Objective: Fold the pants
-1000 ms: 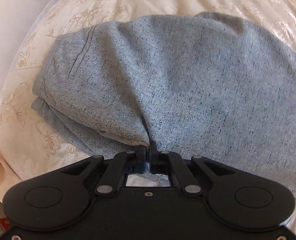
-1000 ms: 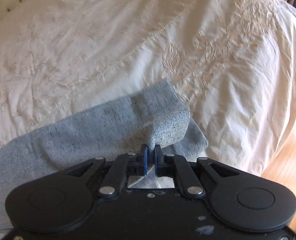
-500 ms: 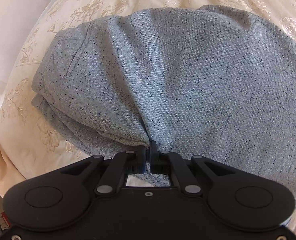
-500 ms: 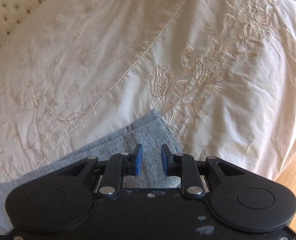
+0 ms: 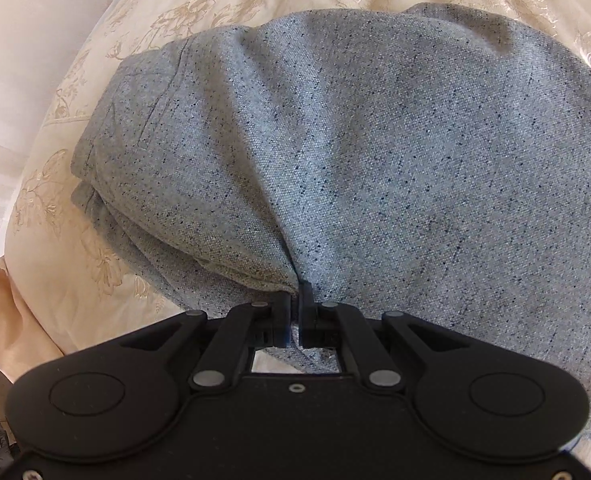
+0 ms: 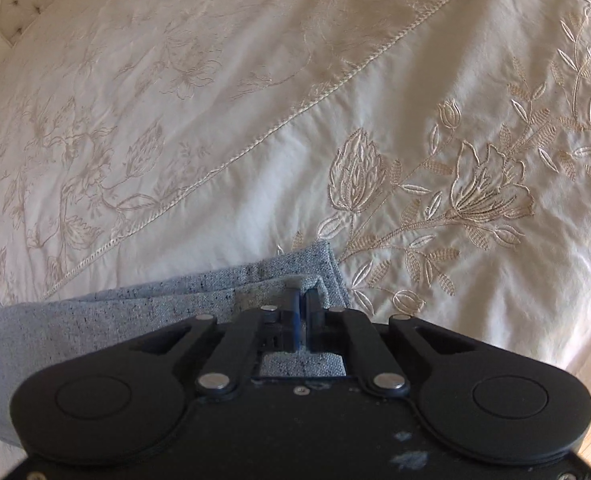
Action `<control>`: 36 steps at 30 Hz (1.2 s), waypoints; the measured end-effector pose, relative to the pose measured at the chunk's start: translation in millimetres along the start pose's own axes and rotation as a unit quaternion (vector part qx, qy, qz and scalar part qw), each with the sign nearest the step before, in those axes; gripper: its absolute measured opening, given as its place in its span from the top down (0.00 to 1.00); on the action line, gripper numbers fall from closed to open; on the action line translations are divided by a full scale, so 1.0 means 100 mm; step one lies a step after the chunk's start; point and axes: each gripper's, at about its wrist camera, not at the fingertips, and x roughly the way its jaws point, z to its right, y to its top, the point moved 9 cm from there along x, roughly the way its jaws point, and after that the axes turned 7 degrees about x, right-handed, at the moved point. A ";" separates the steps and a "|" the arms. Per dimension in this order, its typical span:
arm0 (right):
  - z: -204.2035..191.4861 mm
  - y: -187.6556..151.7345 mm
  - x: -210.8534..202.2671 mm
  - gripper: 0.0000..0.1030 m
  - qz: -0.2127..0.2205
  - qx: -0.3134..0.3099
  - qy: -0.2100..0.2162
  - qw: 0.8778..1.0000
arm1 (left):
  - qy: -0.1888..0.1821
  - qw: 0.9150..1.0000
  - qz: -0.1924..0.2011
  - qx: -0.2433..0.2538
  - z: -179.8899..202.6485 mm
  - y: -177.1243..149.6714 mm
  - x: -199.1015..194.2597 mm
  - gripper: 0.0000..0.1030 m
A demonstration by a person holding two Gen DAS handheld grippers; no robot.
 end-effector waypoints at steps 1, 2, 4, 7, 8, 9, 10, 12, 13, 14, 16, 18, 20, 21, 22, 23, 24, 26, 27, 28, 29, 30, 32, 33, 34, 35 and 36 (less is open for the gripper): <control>-0.03 -0.03 -0.02 0.96 0.006 -0.013 -0.002 1.000 | 0.001 1.000 0.000 0.000 0.01 0.00 0.00 0.96; -0.05 -0.04 -0.04 0.96 0.010 -0.021 -0.002 1.000 | 0.001 1.000 0.000 -0.002 0.01 0.00 -0.01 0.96; -0.05 -0.04 -0.10 0.96 0.025 -0.026 -0.011 0.999 | 0.002 1.000 0.009 -0.018 -0.02 0.01 -0.05 0.96; -0.04 0.08 -0.21 0.97 0.059 -0.014 -0.021 0.998 | -0.008 0.998 0.039 -0.054 -0.08 0.04 -0.22 0.96; -0.03 0.12 -0.23 0.97 0.065 -0.009 -0.018 0.998 | -0.013 0.997 0.054 -0.059 -0.08 0.07 -0.28 0.96; -0.04 0.16 -0.22 0.97 0.065 -0.010 -0.016 0.998 | -0.013 0.996 0.063 -0.058 -0.08 0.08 -0.32 0.96; -0.05 0.21 -0.20 0.97 0.066 -0.015 -0.020 0.998 | -0.011 0.997 0.065 -0.051 -0.06 0.08 -0.32 0.96; -0.09 0.25 -0.06 0.95 0.058 -0.028 -0.034 0.997 | -0.001 0.999 0.046 -0.029 -0.02 0.06 -0.22 0.96; -0.08 0.25 0.02 0.93 0.048 -0.030 -0.044 0.997 | 0.004 0.999 0.037 -0.024 -0.01 0.04 -0.17 0.96; -0.06 0.25 0.11 0.91 0.033 -0.025 -0.056 0.998 | 0.006 0.999 0.029 -0.021 0.00 0.03 -0.12 0.96; 0.01 0.27 0.12 0.90 0.030 -0.008 -0.066 0.997 | 0.006 1.000 0.025 -0.018 0.01 0.01 -0.08 0.96; 0.08 0.29 -0.07 0.85 0.056 0.019 -0.055 0.997 | 0.004 1.000 0.027 -0.016 0.00 0.01 -0.08 0.96; 0.16 0.20 -0.27 0.85 0.059 0.045 -0.038 0.997 | 0.003 1.000 0.027 -0.011 0.00 0.02 -0.07 0.96; 0.21 0.11 -0.35 0.85 0.056 0.060 -0.030 0.996 | 0.003 1.000 0.026 -0.010 0.00 0.03 -0.07 0.96; 0.26 0.01 -0.41 0.85 0.049 0.074 -0.024 0.996 | 0.003 1.000 0.025 -0.009 0.00 0.02 -0.06 0.96; 0.30 -0.12 -0.46 0.85 0.041 0.084 -0.022 0.995 | 0.004 1.000 0.024 -0.008 0.01 0.02 -0.05 0.96; 0.32 -0.25 -0.48 0.85 0.032 0.090 -0.023 0.995 | 0.005 1.000 0.024 -0.007 0.01 0.02 -0.05 0.96; 0.31 -0.51 -0.47 0.85 0.012 0.086 -0.027 0.996 | 0.008 1.000 0.024 -0.003 0.04 0.01 -0.06 0.96; 0.29 -0.63 -0.44 0.85 0.003 0.079 -0.029 0.996 | 0.009 1.000 0.023 -0.001 0.04 0.01 -0.05 0.96; 0.25 -0.71 -0.42 0.85 -0.003 0.073 -0.030 0.997 | 0.010 1.000 0.023 0.002 0.07 0.01 -0.06 0.96; 0.18 -0.80 -0.39 0.85 -0.010 0.063 -0.031 0.997 | 0.011 1.000 0.023 0.003 0.07 0.00 -0.06 0.96; 0.12 -0.84 -0.35 0.85 -0.014 0.057 -0.029 0.998 | 0.011 1.000 0.023 0.004 0.07 0.00 -0.06 0.96; -0.05 -0.80 -0.34 0.85 -0.008 0.049 -0.017 0.999 | 0.010 1.000 0.023 0.004 0.08 0.00 -0.07 0.96; -0.14 -0.75 -0.40 0.85 0.007 0.046 -0.003 0.999 | 0.010 1.000 0.023 0.004 0.09 0.00 -0.09 0.96; -0.22 -0.69 -0.46 0.85 0.026 0.046 0.014 0.999 | 0.010 1.000 0.024 0.004 0.09 0.00 -0.09 0.96; -0.28 -0.65 -0.53 0.85 0.041 0.051 0.029 0.997 | 0.009 1.000 0.025 0.003 0.08 0.00 -0.09 0.96; -0.30 -0.61 -0.58 0.85 0.049 0.057 0.037 0.996 | 0.009 1.000 0.025 0.003 0.08 -0.01 -0.10 0.96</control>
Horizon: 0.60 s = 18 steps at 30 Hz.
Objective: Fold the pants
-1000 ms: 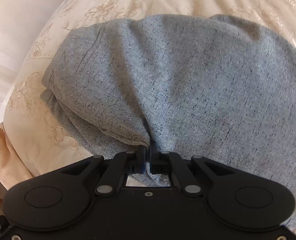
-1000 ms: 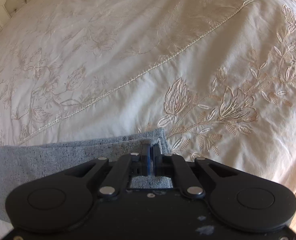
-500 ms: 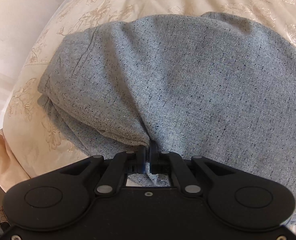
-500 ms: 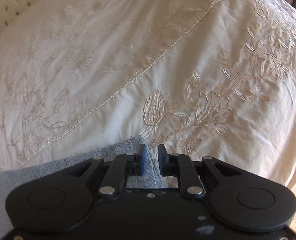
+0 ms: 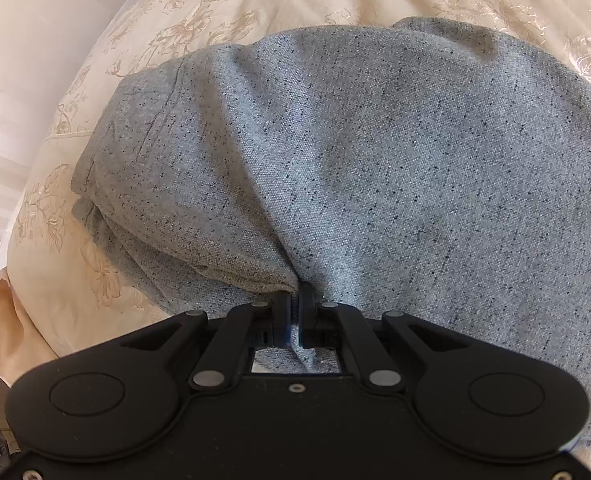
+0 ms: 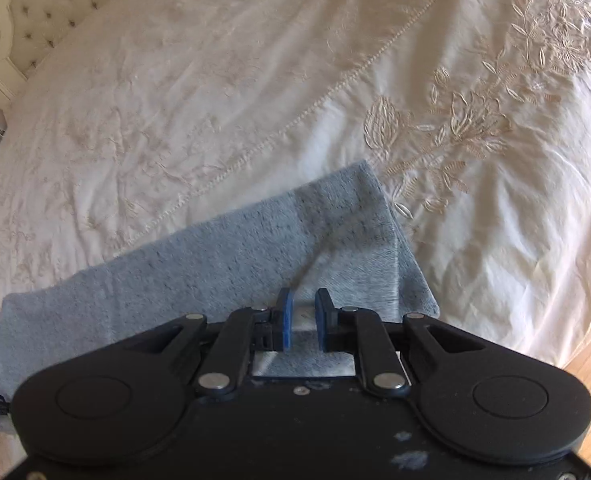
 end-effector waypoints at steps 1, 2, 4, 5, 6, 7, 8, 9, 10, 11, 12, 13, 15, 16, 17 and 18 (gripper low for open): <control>-0.01 0.02 -0.03 0.85 0.000 0.005 0.003 1.000 | 0.000 1.000 0.001 0.000 0.00 0.00 0.00 0.96; 0.02 0.01 -0.03 0.85 -0.006 0.005 -0.004 1.000 | 0.001 1.000 0.002 0.000 -0.01 0.00 0.00 0.96; 0.11 -0.04 -0.04 0.84 -0.010 -0.004 -0.028 1.000 | 0.002 1.000 0.003 -0.001 -0.01 -0.01 -0.01 0.96; 0.15 -0.06 -0.05 0.84 -0.011 -0.009 -0.036 0.999 | 0.002 1.000 0.004 -0.002 -0.01 -0.01 -0.02 0.96; 0.22 -0.10 -0.06 0.84 -0.015 -0.013 -0.039 0.999 | 0.001 1.000 0.005 -0.004 -0.02 0.00 -0.03 0.96; 0.26 -0.11 -0.06 0.84 -0.018 -0.013 -0.041 0.999 | 0.000 1.000 0.006 -0.005 -0.02 0.00 -0.04 0.96; 0.29 -0.13 -0.06 0.84 -0.019 -0.011 -0.044 0.999 | -0.001 1.000 0.007 -0.006 -0.03 0.00 -0.05 0.96; 0.32 -0.15 -0.08 0.84 -0.018 -0.011 -0.043 0.999 | -0.003 1.000 0.009 -0.006 -0.05 -0.01 -0.06 0.96; 0.32 -0.16 -0.07 0.84 -0.020 -0.012 -0.041 0.999 | -0.003 1.000 0.010 -0.006 -0.06 -0.01 -0.07 0.96; 0.31 -0.16 -0.07 0.84 -0.022 -0.012 -0.039 0.999 | -0.005 1.000 0.012 -0.006 -0.07 -0.01 -0.09 0.96; 0.29 -0.17 -0.06 0.84 -0.024 -0.012 -0.036 0.999 | -0.008 1.000 0.013 -0.007 -0.09 -0.02 -0.11 0.96; 0.25 -0.17 -0.04 0.84 -0.026 -0.014 -0.032 0.999 | -0.013 1.000 0.014 -0.009 -0.11 -0.03 -0.14 0.95; 0.13 -0.18 -0.02 0.83 -0.031 -0.021 -0.021 0.999 | -0.029 0.999 0.013 -0.014 -0.17 -0.06 -0.19 0.85; 0.04 -0.19 0.00 0.82 -0.033 -0.028 -0.015 0.999 | -0.042 0.999 0.010 -0.017 -0.19 -0.08 -0.20 0.82; -0.06 -0.21 0.01 0.81 -0.034 -0.036 -0.008 0.999 | -0.056 0.998 0.007 -0.018 -0.22 -0.10 -0.21 0.81; -0.16 -0.23 0.00 0.80 -0.034 -0.044 -0.003 0.998 | -0.061 0.998 0.007 -0.018 -0.25 -0.12 -0.22 0.78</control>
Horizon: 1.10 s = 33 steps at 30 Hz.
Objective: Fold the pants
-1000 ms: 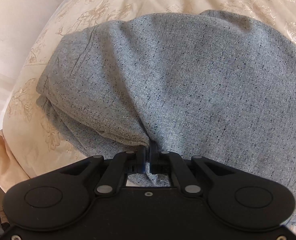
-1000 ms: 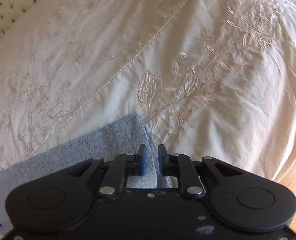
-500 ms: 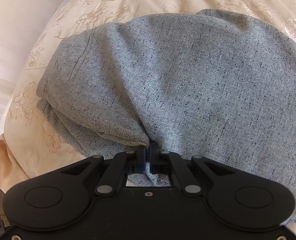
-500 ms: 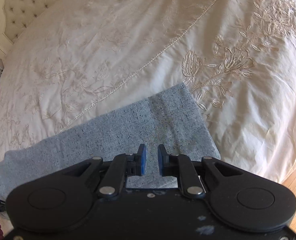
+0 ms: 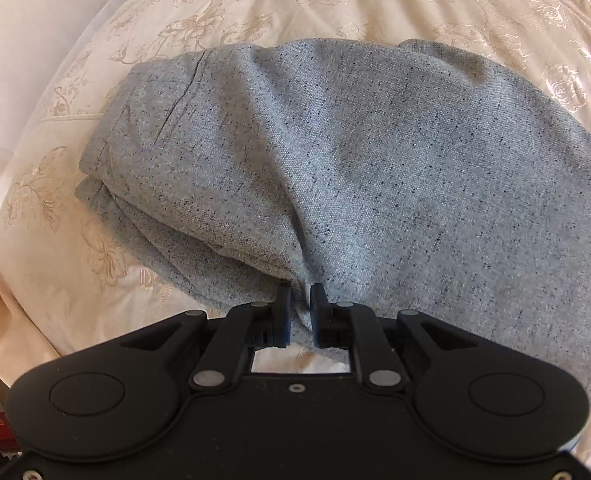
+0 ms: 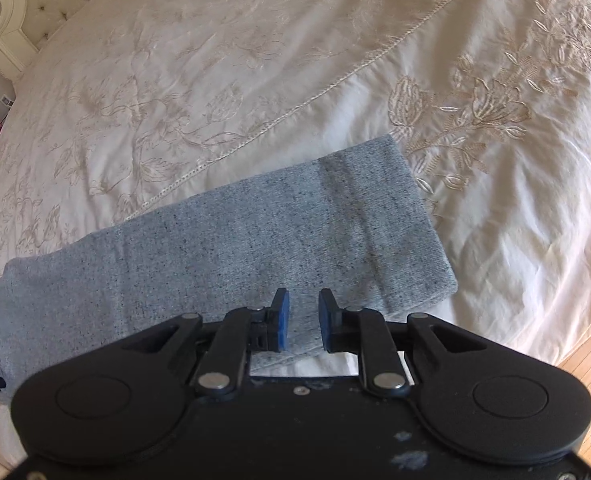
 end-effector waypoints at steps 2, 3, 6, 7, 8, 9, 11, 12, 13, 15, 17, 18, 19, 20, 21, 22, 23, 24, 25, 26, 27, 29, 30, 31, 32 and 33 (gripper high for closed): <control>-0.22 -0.05 0.00 0.79 -0.002 -0.014 0.012 1.000 | 0.003 1.000 0.004 0.004 -0.10 -0.05 -0.02 0.78; -0.32 -0.07 -0.01 0.78 -0.005 -0.019 0.020 1.000 | 0.000 1.000 0.006 0.002 -0.16 -0.07 -0.02 0.78; -0.69 -0.20 -0.01 0.76 -0.016 -0.033 0.042 0.998 | 0.001 1.000 0.005 -0.013 -0.42 -0.11 0.01 0.78; -0.81 -0.25 -0.01 0.76 -0.019 -0.040 0.048 0.998 | -0.003 1.000 0.005 -0.021 -0.52 -0.13 0.02 0.78; -0.96 -0.31 0.00 0.76 -0.023 -0.050 0.053 0.997 | -0.007 1.000 0.006 -0.029 -0.64 -0.14 0.03 0.78; -1.10 -0.38 0.01 0.75 -0.026 -0.059 0.058 0.996 | -0.009 0.999 0.007 -0.036 -0.76 -0.15 0.05 0.78; -1.41 -0.53 0.03 0.75 -0.034 -0.079 0.068 0.994 | -0.010 0.999 0.010 -0.045 -1.01 -0.13 0.10 0.78; -1.62 -0.63 0.04 0.75 -0.039 -0.091 0.074 0.992 | -0.012 0.999 0.011 -0.048 -1.13 -0.13 0.13 0.78; -1.80 -0.73 0.05 0.75 -0.043 -0.101 0.078 0.991 | -0.015 0.999 0.011 -0.051 -1.23 -0.10 0.16 0.79; -2.25 -0.96 0.06 0.74 -0.052 -0.121 0.091 0.987 | -0.026 0.998 0.010 -0.057 -1.47 -0.05 0.23 0.79; -2.73 -1.21 0.07 0.73 -0.063 -0.144 0.114 0.981 | -0.042 0.997 0.015 -0.068 -1.67 0.04 0.30 0.79; -2.95 -1.33 0.09 0.71 -0.066 -0.160 0.122 0.977 | -0.049 0.996 0.016 -0.071 -1.75 0.09 0.34 0.79; -3.20 -1.47 0.10 0.70 -0.068 -0.180 0.129 0.973 | -0.056 0.996 0.017 -0.072 -1.81 0.13 0.37 0.79; -3.43 -1.61 0.11 0.70 -0.070 -0.202 0.136 0.967 | -0.061 0.995 0.019 -0.071 -1.87 0.18 0.42 0.79; -3.63 -1.73 0.13 0.70 -0.072 -0.221 0.142 0.962 | -0.061 0.996 0.021 -0.068 -1.93 0.23 0.45 0.79; -3.82 -1.85 0.15 0.69 -0.075 -0.238 0.149 0.957 | -0.059 0.996 0.023 -0.064 -1.98 0.28 0.48 0.79; -4.00 -1.95 0.17 0.69 -0.077 -0.254 0.155 0.952 | -0.055 0.996 0.026 -0.058 -2.04 0.32 0.51 0.79; -4.19 -2.07 0.20 0.69 -0.078 -0.272 0.161 0.945 | -0.054 0.997 0.030 -0.050 -2.07 0.37 0.52 0.78; -4.34 -2.16 0.22 0.68 -0.078 -0.286 0.165 0.941 | -0.050 0.997 0.034 -0.041 -2.10 0.41 0.54 0.69; -4.49 -2.26 0.23 0.68 -0.077 -0.303 0.168 0.935 | -0.044 0.998 0.039 -0.031 -2.12 0.44 0.55 0.65; -4.62 -2.34 0.23 0.68 -0.075 -0.318 0.167 0.930 | -0.041 0.998 0.045 -0.016 -2.15 0.49 0.57 0.61; -4.81 -2.46 0.26 0.67 -0.069 -0.348 0.166 0.920 | -0.039 0.998 0.053 0.012 -2.17 0.55 0.60 0.60; -4.91 -2.52 0.28 0.67 -0.064 -0.368 0.165 0.913 | -0.040 0.997 0.056 0.022 -2.18 0.58 0.62 0.60; -5.00 -2.57 0.29 0.67 -0.059 -0.385 0.163 0.907 | -0.044 0.997 0.057 0.028 -2.18 0.60 0.63 0.60; -5.06 -2.61 0.31 0.66 -0.055 -0.400 0.160 0.901 | -0.050 0.997 0.056 0.033 -2.18 0.61 0.66 0.60; -5.14 -2.67 0.34 0.66 -0.052 -0.418 0.157 0.893 | -0.059 0.996 0.052 0.037 -2.17 0.64 0.69 0.60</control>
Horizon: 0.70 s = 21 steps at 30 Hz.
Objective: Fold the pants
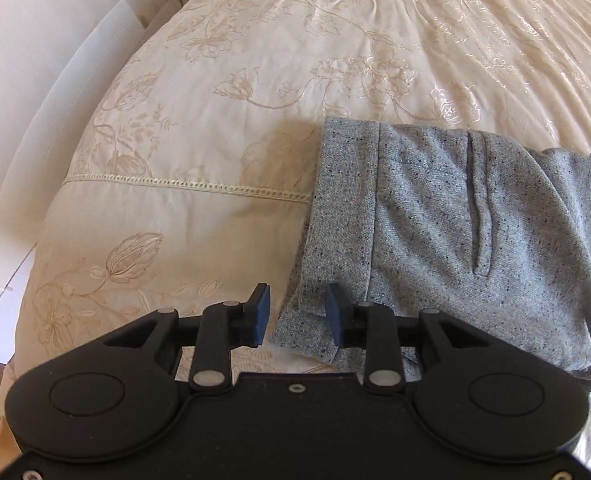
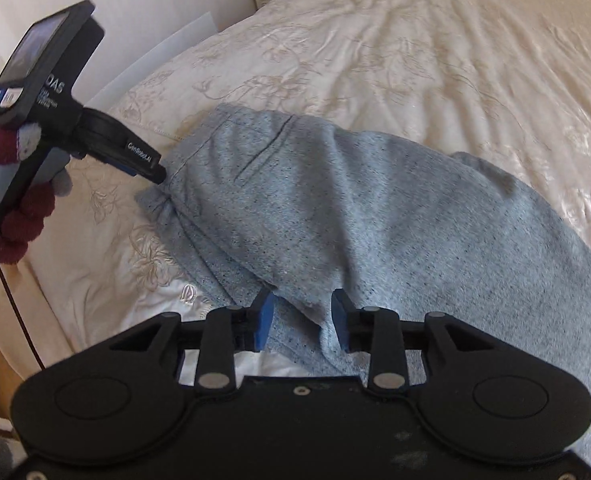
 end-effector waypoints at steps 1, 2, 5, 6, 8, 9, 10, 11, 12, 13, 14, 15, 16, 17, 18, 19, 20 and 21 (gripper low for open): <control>-0.05 0.01 0.04 0.66 -0.001 -0.014 -0.002 1.000 | -0.008 1.000 -0.004 0.003 0.00 0.01 0.04 0.60; -0.09 0.03 0.08 0.66 -0.003 -0.026 -0.004 1.000 | -0.015 1.000 -0.010 0.006 0.01 0.03 0.08 0.60; -0.16 0.06 0.20 0.65 -0.010 -0.053 -0.014 0.998 | -0.028 0.999 -0.023 0.010 0.03 0.06 0.19 0.60; -0.20 0.06 0.26 0.65 -0.015 -0.063 -0.017 0.998 | -0.033 0.999 -0.027 0.007 0.04 0.08 0.22 0.61; -0.25 0.05 0.37 0.65 -0.021 -0.085 -0.026 0.996 | -0.043 0.999 -0.032 -0.002 0.02 0.11 0.26 0.61; -0.27 0.04 0.41 0.65 -0.023 -0.098 -0.032 0.994 | -0.048 0.998 -0.032 -0.008 0.00 0.12 0.27 0.61; -0.29 0.03 0.44 0.65 -0.023 -0.111 -0.040 0.993 | -0.053 0.998 -0.030 -0.016 -0.02 0.14 0.26 0.61; -0.31 0.03 0.48 0.65 -0.021 -0.125 -0.050 0.991 | -0.058 0.998 -0.028 -0.025 -0.04 0.15 0.25 0.61; -0.32 0.03 0.52 0.65 -0.017 -0.143 -0.060 0.988 | -0.062 0.997 -0.028 -0.032 -0.07 0.16 0.24 0.61; -0.35 0.03 0.56 0.65 -0.013 -0.158 -0.065 0.985 | -0.064 0.997 -0.027 -0.036 -0.10 0.17 0.23 0.61; -0.38 0.02 0.59 0.65 -0.012 -0.172 -0.069 0.983 | -0.064 0.997 -0.026 -0.039 -0.13 0.17 0.21 0.61; -0.40 0.02 0.62 0.72 -0.011 -0.184 -0.071 0.980 | -0.063 0.997 -0.024 -0.041 -0.16 0.17 0.19 0.61; -0.43 0.02 0.64 0.81 -0.011 -0.191 -0.068 0.979 | -0.063 0.997 -0.022 -0.045 -0.19 0.17 0.16 0.61; -0.45 0.03 0.64 0.95 -0.014 -0.186 -0.055 0.981 | -0.063 0.997 -0.020 -0.051 -0.22 0.16 0.12 0.61; -0.45 0.06 0.60 0.95 -0.015 -0.171 -0.043 0.984 | -0.067 0.996 -0.018 -0.058 -0.25 0.14 0.07 0.61; -0.44 0.10 0.55 0.95 -0.010 -0.150 -0.033 0.988 | -0.073 0.995 -0.016 -0.065 -0.27 0.12 0.01 0.61; -0.40 0.16 0.49 0.95 -0.005 -0.122 -0.022 0.992 | -0.085 0.994 -0.015 -0.074 -0.26 0.09 -0.05 0.61; -0.37 0.20 0.43 0.95 -0.003 -0.096 -0.013 0.995 | -0.098 0.992 -0.015 -0.081 -0.25 0.04 -0.10 0.61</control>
